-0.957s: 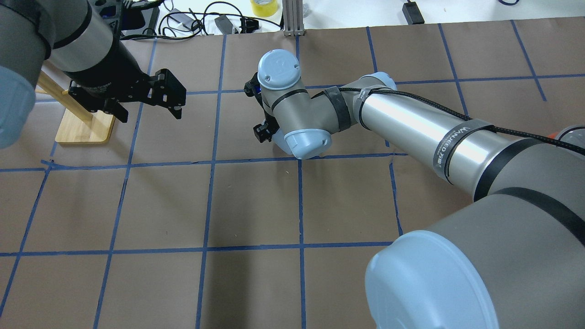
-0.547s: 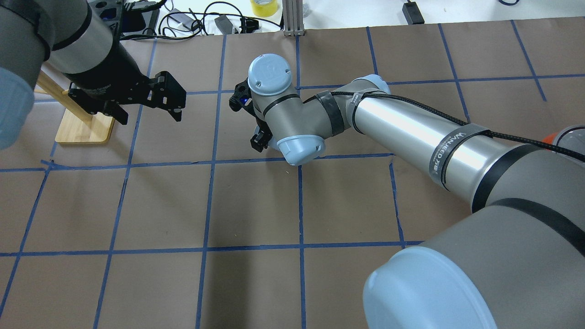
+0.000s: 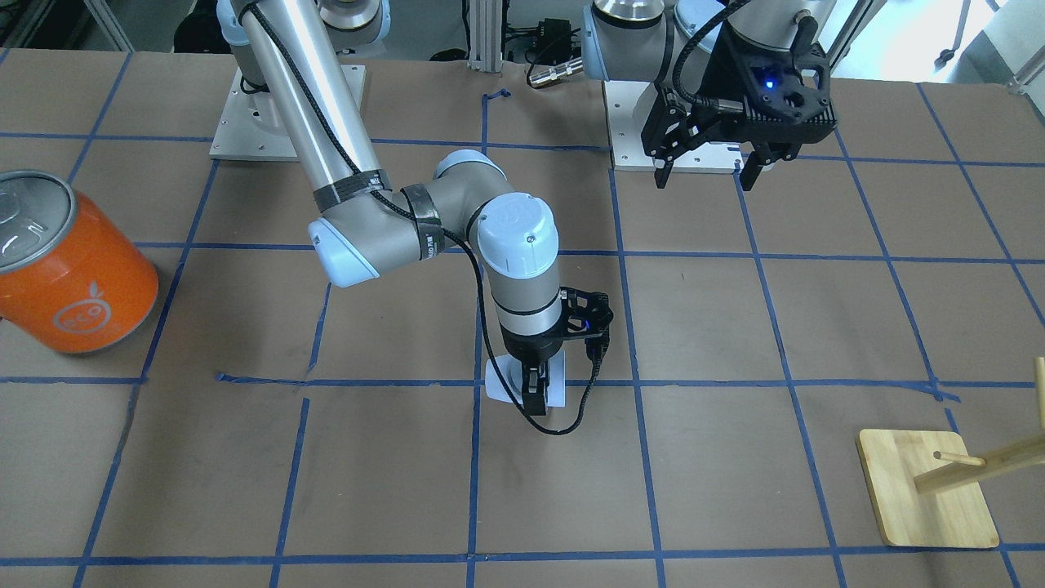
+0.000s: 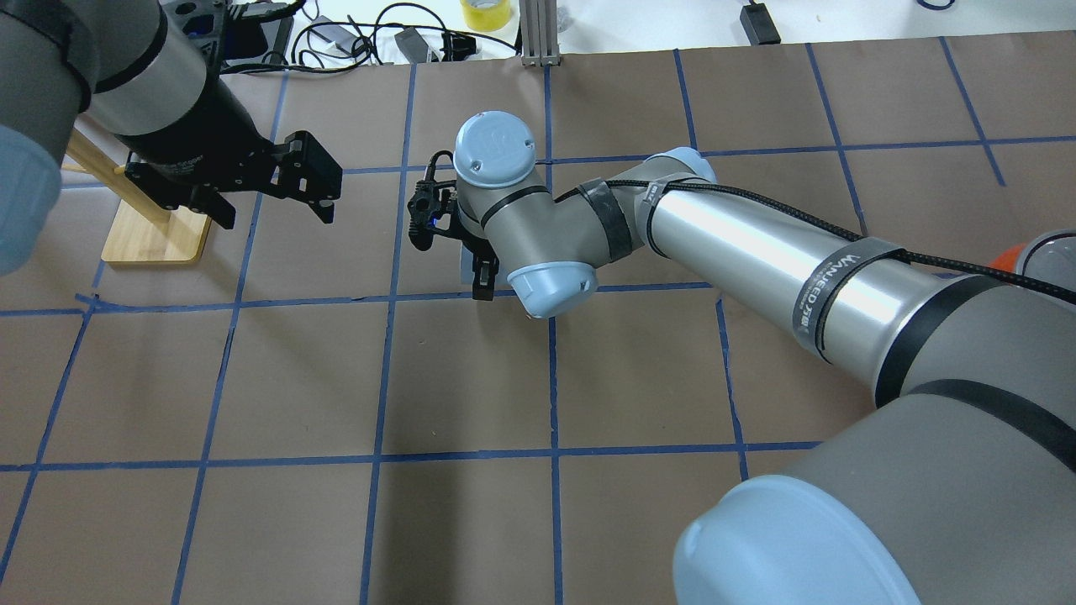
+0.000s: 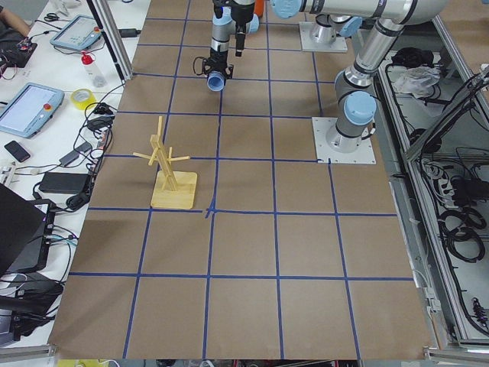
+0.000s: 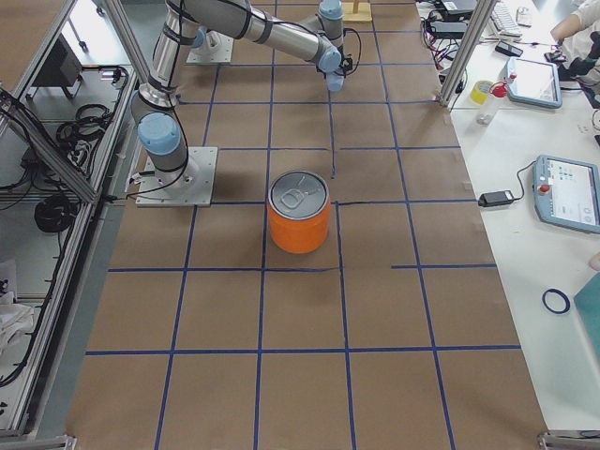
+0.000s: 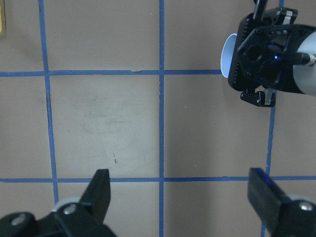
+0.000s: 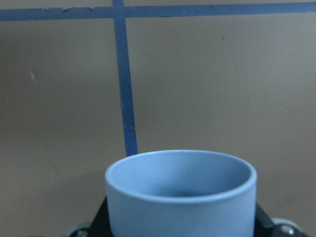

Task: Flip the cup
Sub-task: 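Lower the cup onto its side and open the right gripper, then raise the right gripper away while the left arm reaches toward the cup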

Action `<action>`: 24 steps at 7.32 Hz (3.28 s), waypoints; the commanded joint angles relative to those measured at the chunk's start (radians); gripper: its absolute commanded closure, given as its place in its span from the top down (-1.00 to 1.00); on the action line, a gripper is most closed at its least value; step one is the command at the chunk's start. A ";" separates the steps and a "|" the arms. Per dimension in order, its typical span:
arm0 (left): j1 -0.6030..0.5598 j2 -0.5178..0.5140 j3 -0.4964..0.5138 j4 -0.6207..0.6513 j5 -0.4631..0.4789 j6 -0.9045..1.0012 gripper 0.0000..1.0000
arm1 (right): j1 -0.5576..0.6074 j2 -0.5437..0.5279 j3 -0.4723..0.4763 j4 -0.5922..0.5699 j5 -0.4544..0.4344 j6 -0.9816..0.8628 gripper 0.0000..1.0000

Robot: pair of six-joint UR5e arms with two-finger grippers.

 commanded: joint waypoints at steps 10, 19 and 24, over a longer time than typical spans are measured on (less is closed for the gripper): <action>0.001 0.003 0.000 0.001 0.001 0.000 1.00 | -0.011 0.006 0.031 -0.009 0.014 -0.062 0.76; 0.016 -0.023 -0.003 0.013 -0.009 -0.015 1.00 | -0.309 -0.374 0.010 0.312 0.061 0.162 1.00; 0.042 -0.231 -0.115 0.216 -0.032 0.041 1.00 | -0.589 -0.672 0.007 0.728 0.024 0.398 1.00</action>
